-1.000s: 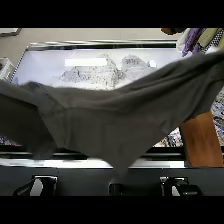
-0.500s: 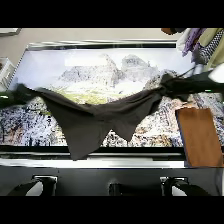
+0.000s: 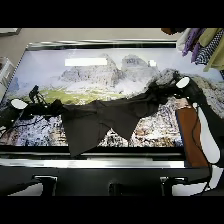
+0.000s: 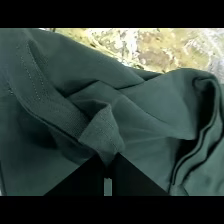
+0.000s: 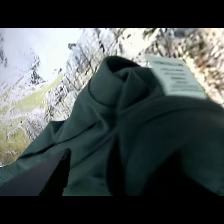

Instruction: Fold the clothes and pants, and hang the long-sleeved shirts on hangers.

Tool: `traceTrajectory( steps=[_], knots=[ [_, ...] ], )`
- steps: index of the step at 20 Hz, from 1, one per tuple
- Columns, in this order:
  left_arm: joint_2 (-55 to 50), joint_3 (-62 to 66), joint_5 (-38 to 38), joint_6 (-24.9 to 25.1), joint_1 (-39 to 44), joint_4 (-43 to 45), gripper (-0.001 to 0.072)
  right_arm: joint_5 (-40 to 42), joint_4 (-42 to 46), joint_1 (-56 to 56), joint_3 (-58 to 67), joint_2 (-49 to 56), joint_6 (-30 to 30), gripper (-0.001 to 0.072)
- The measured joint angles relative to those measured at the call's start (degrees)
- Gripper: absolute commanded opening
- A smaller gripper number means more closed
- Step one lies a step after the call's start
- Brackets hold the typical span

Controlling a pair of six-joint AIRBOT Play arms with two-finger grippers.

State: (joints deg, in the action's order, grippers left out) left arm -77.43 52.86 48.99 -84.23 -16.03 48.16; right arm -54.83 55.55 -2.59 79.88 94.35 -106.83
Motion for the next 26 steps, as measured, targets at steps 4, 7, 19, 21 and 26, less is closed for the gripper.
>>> traceTrajectory(
  steps=[4,7,19,21,26],
  knots=[
    [-0.98,-0.24,0.57,1.22,-0.46,0.0,0.0016,-13.05,-0.59,-7.15,0.28,-2.34,8.66,0.0489],
    [-1.22,-0.31,2.12,1.6,-0.85,0.02,0.0016,-22.69,-1.22,-11.8,-4.22,-5.99,14.8,0.049],
    [-1.42,-0.31,4.92,1.77,-1.07,0.04,0.0016,-5.42,-18.97,4.52,-37.99,-14.43,23.61,0.0505],
    [-1.49,-0.31,4.94,1.77,-1.07,0.07,0.0016,-2.71,-20.48,6.73,-38.91,-14.23,23.28,0.0503],
    [-1.57,-0.31,4.98,1.77,-1.09,0.07,0.0016,2.19,-24.85,10.91,-39.65,-12.83,22.84,0.0198]
  ],
)
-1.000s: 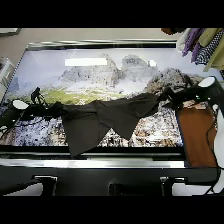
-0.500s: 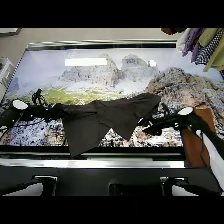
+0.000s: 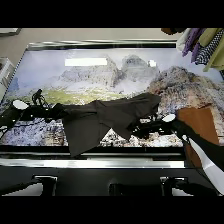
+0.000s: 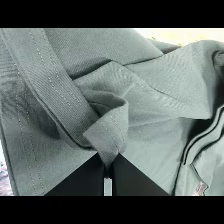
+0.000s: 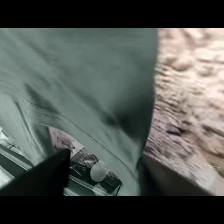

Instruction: Fold the clothes and pants, and hang the long-sleeved shirts on hangers.

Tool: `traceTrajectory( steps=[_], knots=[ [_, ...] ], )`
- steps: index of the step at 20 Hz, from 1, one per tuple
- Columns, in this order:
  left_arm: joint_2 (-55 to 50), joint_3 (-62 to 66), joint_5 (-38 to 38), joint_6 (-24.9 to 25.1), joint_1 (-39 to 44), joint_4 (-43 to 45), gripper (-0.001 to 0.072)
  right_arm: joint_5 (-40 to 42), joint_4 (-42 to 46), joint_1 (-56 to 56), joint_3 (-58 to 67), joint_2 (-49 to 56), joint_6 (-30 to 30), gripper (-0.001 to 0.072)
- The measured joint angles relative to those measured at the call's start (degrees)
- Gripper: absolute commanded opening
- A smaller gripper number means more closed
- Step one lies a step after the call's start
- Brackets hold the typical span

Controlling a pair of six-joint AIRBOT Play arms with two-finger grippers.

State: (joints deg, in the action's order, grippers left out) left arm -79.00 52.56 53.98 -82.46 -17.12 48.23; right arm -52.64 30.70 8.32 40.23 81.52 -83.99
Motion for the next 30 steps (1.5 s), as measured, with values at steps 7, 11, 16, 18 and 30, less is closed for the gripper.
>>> traceTrajectory(
  steps=[7,11,16,18,30],
  knots=[
    [0.44,1.95,0.92,0.0,-1.33,0.04,0.0014,4.07,-2.75,1.77,2.05,-2.23,0.85,0.0028],
    [2.51,11.56,3.19,0.15,-3.17,0.39,0.0014,4.35,-3.43,-3.45,11.67,-10.38,1.33,0.0028],
    [8.17,33.77,7.69,0.11,-4.39,5.62,0.0014,2.1,-2.19,-11.43,31.43,-21.22,0.42,0.0028],
    [11.72,42.27,9.7,-1.7,-4.55,10.08,0.0014,0.52,-0.63,-14.19,39.1,-25.2,-0.7,0.0028],
    [33.99,56.57,12.74,-15.85,-4.68,36.04,0.0015,1.01,17.38,-19.1,61.37,-41.24,-17.64,0.0029]
  ],
)
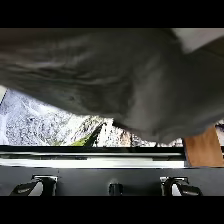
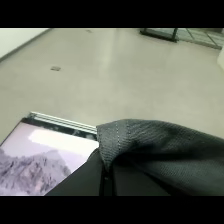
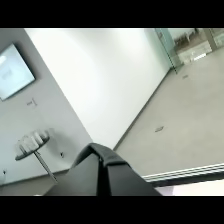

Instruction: Fold the clothes and pants, and hang the long-sleeved shirts on hangers.

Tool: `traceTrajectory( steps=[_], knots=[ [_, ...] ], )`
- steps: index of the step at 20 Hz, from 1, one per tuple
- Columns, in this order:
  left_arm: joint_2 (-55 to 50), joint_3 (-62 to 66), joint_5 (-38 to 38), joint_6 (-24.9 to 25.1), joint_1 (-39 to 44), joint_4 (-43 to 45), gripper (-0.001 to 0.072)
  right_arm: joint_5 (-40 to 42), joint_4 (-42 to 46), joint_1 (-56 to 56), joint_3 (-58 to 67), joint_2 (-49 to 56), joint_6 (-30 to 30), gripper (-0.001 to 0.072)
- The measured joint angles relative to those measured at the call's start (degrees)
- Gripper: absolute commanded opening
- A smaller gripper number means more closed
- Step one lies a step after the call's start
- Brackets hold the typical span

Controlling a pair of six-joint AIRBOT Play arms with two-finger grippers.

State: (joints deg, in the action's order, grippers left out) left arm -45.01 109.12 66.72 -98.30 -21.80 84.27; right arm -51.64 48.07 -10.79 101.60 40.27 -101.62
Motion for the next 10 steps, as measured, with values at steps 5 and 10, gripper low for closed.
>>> traceTrajectory(
  steps=[5,10],
  knots=[
    [-5.29,-3.98,1.14,0.74,0.09,-2.75,0.0015,-3.61,1.11,0.07,0.76,10.54,-3.85,0.0029],
    [-19.71,-12.28,0.44,2.34,0.5,-7.32,0.0015,-2.93,1.66,5.35,0.92,32.63,-0.11,0.0029]
  ],
)
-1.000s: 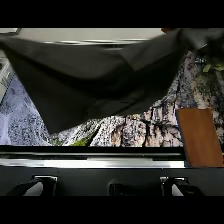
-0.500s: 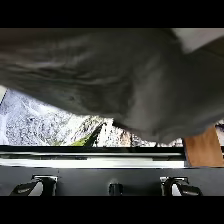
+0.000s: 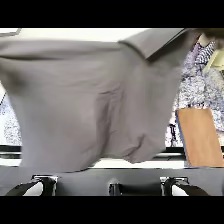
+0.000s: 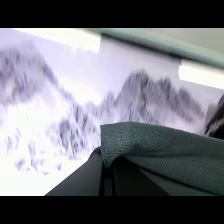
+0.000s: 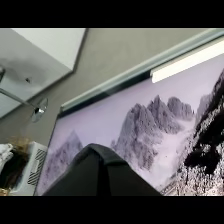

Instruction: Fold the clothes and pants, and hang the long-sleeved shirts on hangers.

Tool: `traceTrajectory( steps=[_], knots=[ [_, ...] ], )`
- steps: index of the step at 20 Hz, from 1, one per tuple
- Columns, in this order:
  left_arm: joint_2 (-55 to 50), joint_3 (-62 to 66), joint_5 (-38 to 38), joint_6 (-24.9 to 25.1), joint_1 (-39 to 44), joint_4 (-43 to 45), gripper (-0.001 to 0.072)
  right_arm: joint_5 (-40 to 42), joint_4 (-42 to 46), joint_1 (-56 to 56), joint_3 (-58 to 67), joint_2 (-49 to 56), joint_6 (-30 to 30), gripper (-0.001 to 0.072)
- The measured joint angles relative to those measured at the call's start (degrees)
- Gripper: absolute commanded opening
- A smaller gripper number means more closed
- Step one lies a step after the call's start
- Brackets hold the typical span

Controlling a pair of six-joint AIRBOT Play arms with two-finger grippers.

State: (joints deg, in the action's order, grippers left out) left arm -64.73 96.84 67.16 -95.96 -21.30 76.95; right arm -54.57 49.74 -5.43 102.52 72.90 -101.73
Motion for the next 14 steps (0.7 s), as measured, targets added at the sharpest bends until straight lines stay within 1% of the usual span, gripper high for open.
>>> traceTrajectory(
  steps=[3,6,10,11,12,13,14],
  knots=[
    [-11.02,-3.02,-2.45,0.46,1.14,-0.9,0.0015,6.16,0.42,4.59,0.0,13.0,1.51,0.0029],
    [-21.14,-4.15,-6.88,0.85,2.99,-1.53,0.0015,12.2,0.44,8.57,0.0,23.61,2.38,0.003],
    [-30.64,-4.61,-13.25,0.94,5.86,-1.81,0.0016,16.13,0.44,11.21,0.0,32.57,2.69,0.0032],
    [-32.37,-4.63,-14.45,0.96,6.54,-1.88,0.0016,16.52,0.44,11.47,0.0,34.07,2.62,0.005],
    [-33.7,-4.68,-15.08,1.01,7.06,-1.95,0.0022,16.65,0.44,11.63,0.0,35.17,2.23,0.0129],
    [-34.77,-4.72,-15.3,1.01,7.48,-1.95,0.009,16.63,0.46,11.72,0.0,36.0,2.01,0.0245],
    [-35.36,-4.72,-15.39,0.98,7.67,-1.95,0.0237,16.17,0.5,11.76,0.02,36.44,1.77,0.0394]
  ],
)
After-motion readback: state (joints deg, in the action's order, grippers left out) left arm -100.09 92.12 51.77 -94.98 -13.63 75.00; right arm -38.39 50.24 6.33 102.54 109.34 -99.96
